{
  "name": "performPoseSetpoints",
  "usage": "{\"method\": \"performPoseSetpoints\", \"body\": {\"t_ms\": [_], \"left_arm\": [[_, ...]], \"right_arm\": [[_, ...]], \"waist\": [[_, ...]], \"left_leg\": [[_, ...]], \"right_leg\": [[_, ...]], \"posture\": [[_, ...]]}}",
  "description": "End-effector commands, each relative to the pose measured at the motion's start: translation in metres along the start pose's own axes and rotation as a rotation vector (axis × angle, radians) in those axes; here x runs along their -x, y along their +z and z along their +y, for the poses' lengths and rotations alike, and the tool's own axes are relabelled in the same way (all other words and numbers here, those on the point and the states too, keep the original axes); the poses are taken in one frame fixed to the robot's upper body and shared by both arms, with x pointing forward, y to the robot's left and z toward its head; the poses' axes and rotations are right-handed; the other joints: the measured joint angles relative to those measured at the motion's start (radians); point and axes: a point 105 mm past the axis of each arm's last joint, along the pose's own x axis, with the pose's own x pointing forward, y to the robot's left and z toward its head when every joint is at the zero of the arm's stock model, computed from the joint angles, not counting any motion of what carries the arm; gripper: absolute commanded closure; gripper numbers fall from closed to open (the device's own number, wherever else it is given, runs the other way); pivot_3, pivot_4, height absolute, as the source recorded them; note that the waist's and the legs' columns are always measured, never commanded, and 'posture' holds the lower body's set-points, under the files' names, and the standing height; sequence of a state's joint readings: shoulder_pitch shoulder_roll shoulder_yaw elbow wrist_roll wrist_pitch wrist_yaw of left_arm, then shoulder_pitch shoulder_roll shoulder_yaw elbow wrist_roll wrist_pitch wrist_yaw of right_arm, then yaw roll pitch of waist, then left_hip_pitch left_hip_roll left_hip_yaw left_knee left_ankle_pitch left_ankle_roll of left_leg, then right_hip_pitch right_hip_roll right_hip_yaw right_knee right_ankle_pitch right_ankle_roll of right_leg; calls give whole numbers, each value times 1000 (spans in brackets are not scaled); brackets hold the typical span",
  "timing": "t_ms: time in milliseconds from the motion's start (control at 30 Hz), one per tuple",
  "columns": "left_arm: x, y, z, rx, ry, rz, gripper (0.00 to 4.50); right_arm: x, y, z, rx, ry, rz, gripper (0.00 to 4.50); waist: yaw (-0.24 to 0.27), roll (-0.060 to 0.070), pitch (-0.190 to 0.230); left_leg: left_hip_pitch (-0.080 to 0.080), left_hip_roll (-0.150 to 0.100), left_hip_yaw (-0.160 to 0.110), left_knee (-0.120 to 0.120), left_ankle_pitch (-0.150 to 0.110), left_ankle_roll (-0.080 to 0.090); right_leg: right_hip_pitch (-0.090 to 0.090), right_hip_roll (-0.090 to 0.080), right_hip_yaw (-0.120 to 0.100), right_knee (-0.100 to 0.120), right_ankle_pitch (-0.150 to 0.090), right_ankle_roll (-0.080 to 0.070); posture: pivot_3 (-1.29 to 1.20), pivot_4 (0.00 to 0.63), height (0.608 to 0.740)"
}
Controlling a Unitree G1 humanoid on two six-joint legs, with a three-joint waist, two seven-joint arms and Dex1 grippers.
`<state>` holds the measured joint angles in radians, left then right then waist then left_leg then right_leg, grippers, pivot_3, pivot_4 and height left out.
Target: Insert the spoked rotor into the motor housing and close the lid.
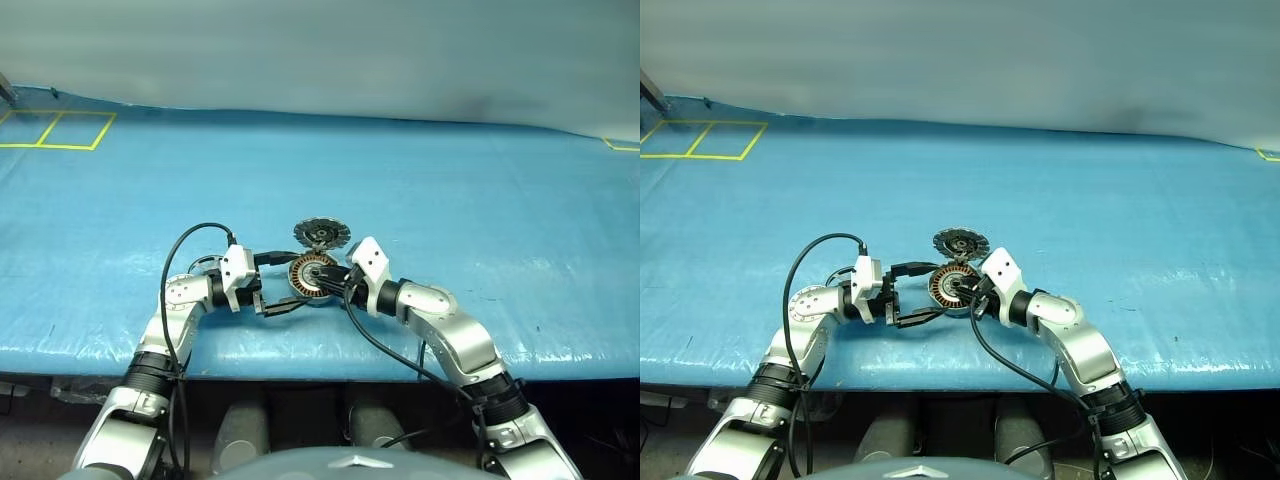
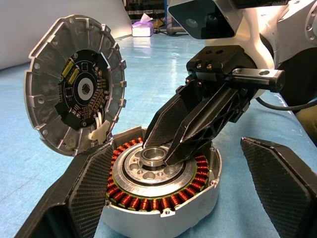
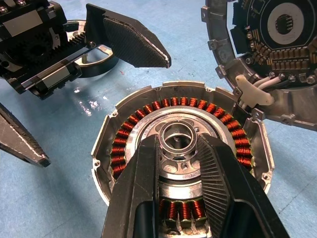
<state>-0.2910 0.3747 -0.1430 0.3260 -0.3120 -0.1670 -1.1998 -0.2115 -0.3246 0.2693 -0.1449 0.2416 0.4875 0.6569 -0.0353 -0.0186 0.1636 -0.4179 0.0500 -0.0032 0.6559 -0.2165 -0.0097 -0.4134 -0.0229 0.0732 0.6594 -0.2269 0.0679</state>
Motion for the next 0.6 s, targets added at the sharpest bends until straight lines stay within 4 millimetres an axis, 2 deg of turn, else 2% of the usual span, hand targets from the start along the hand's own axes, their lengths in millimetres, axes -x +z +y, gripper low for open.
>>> {"method": "performPoseSetpoints", "body": {"t_ms": [33, 200, 267, 367, 600], "left_arm": [[1, 6, 5, -38, 12, -8, 0], [1, 6, 5, -38, 13, -8, 0], [0, 6, 5, -40, 15, -7, 0], [1, 6, 5, -41, 16, -6, 0], [1, 5, 6, -43, 19, -1, 0]], "right_arm": [[1, 15, 3, 40, 12, -50, 3726], [0, 14, 3, 27, 20, -47, 3726], [0, 13, 4, 28, 24, -42, 2957], [0, 15, 2, 42, 9, -51, 2099], [-1, 19, 2, 50, 9, -66, 2099]], "waist": [[0, 0, 0], [0, 0, 0], [0, 0, 0], [0, 0, 0], [0, 0, 0]], "left_leg": [[0, 0, 0, 0, 0, 0], [0, 0, 0, 0, 0, 0], [0, 0, 0, 0, 0, 0], [0, 0, 0, 0, 0, 0], [0, 0, 0, -1, 0, 0]], "right_leg": [[0, 0, 0, 0, 0, 0], [0, 0, 0, 0, 0, 0], [0, 0, 0, 0, 0, 0], [0, 0, 0, 0, 0, 0], [0, 0, 0, 0, 0, 0]], "posture": [[0, 150, 740], [0, 150, 740], [0, 150, 740], [0, 150, 740], [0, 150, 740]]}}
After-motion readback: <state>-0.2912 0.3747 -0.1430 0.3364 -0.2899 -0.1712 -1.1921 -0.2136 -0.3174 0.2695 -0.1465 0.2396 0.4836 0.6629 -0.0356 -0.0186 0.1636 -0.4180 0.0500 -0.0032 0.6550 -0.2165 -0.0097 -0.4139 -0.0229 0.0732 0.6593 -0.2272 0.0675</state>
